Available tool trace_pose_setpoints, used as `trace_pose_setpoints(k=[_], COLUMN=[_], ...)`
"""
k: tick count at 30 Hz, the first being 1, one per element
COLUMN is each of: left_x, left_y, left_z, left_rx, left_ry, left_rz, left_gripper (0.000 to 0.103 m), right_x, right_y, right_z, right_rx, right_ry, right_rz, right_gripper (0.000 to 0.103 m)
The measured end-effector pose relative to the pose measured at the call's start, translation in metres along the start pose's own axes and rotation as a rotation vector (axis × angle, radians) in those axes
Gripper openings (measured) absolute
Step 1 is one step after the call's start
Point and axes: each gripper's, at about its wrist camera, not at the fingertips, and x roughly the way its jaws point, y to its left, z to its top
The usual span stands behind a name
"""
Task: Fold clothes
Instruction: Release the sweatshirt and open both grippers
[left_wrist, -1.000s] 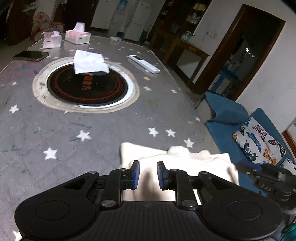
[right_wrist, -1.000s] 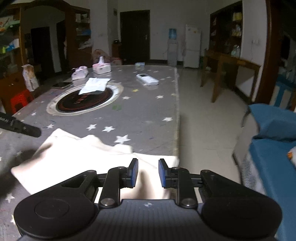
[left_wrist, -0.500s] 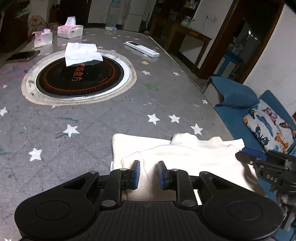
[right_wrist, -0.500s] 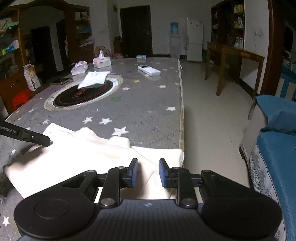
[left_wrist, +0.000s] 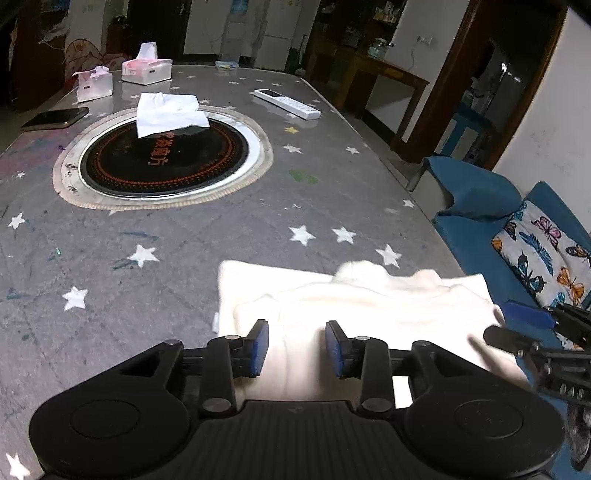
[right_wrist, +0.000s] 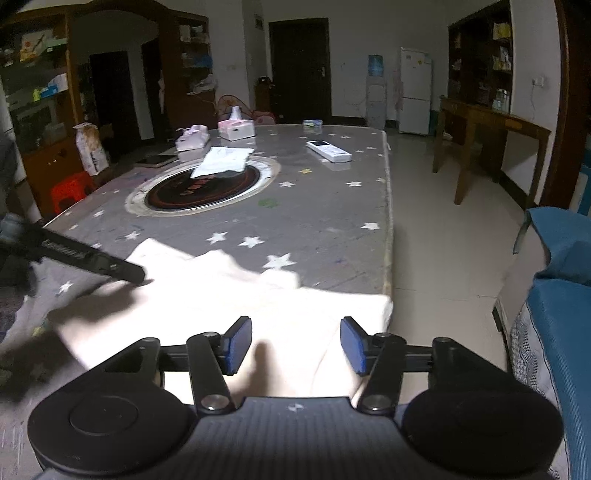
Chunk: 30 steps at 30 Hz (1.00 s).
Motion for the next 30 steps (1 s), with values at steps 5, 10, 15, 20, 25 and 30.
trace_pose_setpoints(k=[5,10,15,20,25,30], left_x=[-0.015,-0.029,-0.042,-0.053,-0.059,-0.069], left_y=[-0.022,-0.035,-0.043,-0.042,-0.037,-0.028], left_z=[-0.010,-0.020,-0.032,-0.047,-0.055,-0.056], left_rx=[0.083,0.162,0.233,0.270,0.266,0.277], left_ry=[-0.030,-0.065,-0.094,-0.104,-0.101,-0.119], left_rz=[0.033,0.069,0.105,0.104,0.099,0.104], left_gripper=[0.045,0.051,0.056,0.059,0.068,0.077], right_x=[-0.007,-0.013,-0.022,-0.025,-0.027,-0.031], right_y=[0.018,0.032,0.043,0.049,0.054,0.059], right_z=[-0.016,-0.025,-0.032,-0.036,-0.040,-0.044], right_rx=[-0.030,-0.045,-0.044,-0.026,-0.007,0.014], right_ry=[0.009,0.004,-0.016,-0.018,-0.014,-0.013], right_rz=[-0.001,-0.015,-0.043,-0.069,-0.098,-0.122], right_gripper=[0.066,0.074,0.080,0.085,0.091,0.099])
